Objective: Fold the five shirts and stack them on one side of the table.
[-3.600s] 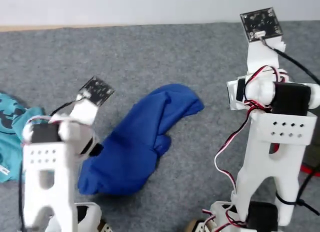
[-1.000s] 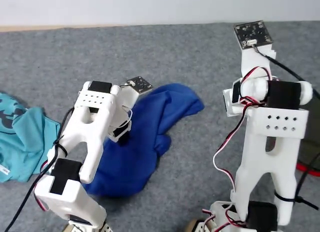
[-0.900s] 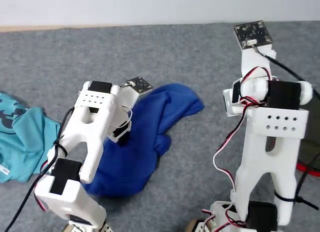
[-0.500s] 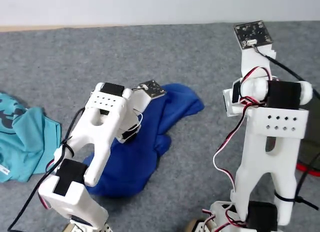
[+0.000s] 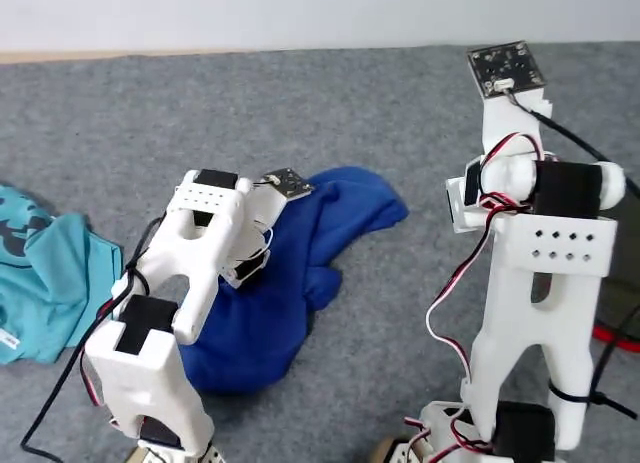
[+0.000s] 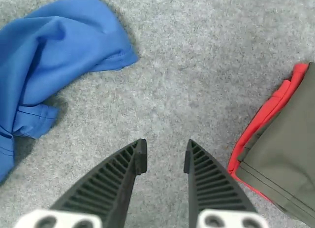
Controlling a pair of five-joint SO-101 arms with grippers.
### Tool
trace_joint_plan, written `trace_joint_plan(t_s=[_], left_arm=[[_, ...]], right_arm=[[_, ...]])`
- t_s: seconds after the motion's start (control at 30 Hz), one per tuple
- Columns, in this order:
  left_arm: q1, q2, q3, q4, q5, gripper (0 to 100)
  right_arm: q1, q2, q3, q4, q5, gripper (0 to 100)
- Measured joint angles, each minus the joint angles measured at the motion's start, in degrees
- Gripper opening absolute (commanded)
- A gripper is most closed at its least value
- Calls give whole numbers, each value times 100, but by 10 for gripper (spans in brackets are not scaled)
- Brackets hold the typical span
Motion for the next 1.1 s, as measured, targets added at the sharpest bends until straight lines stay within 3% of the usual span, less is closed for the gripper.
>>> trace_joint_plan(t_s=[0.33, 0.6, 0.87, 1.1], left_arm=[[0, -62, -79, 114, 0, 4], [-404, -1952, -1011, 1143, 88, 4], [-2277, -3376, -1600, 1547, 316, 4], [-4149, -3446, -1574, 1310, 325, 4]], right_arm=[[0, 0, 0, 0, 0, 129], [0, 0, 0, 0, 0, 128], [-308, 0, 35, -44, 0, 128], [-1556, 466, 352, -325, 0, 132]])
